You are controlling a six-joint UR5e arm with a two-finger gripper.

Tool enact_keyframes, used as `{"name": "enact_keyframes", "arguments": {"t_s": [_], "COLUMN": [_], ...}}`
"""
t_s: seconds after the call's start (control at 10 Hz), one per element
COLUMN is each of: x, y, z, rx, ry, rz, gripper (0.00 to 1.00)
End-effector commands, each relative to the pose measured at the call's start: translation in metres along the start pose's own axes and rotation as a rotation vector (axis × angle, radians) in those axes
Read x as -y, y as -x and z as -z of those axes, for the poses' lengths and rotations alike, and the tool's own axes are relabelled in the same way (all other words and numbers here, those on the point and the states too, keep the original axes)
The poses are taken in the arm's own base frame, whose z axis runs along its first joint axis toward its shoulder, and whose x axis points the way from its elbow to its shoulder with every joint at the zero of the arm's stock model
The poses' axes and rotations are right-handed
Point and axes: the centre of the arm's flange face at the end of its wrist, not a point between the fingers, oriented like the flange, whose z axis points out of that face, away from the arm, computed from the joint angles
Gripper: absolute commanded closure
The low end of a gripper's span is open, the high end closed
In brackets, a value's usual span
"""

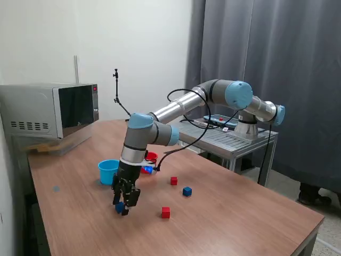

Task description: Place red objects in the red bin, and blue objects in the blue bin.

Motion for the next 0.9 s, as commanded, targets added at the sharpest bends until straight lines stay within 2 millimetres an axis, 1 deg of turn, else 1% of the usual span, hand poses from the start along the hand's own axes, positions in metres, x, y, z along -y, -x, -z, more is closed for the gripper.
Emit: {"name": "enact_keyframes", "arguments": {"t_s": [0.0, 0.5, 0.6, 0.7, 0.8], "x": [0.0, 0.0, -0.003, -0.007, -0.013], "y": [0.0, 0.0, 0.002, 0.003, 0.007], "z": [0.0, 0.0, 0.007, 0.022, 0.045], "rx": [0.0, 0.002, 0.02, 0.024, 0.027], "ry": [0.0, 0.0, 0.009, 0.024, 0.044], "rz": [0.0, 0.0, 0.0, 0.0, -0.004], "gripper": [1.0, 1.0, 1.0, 1.0, 1.0]}}
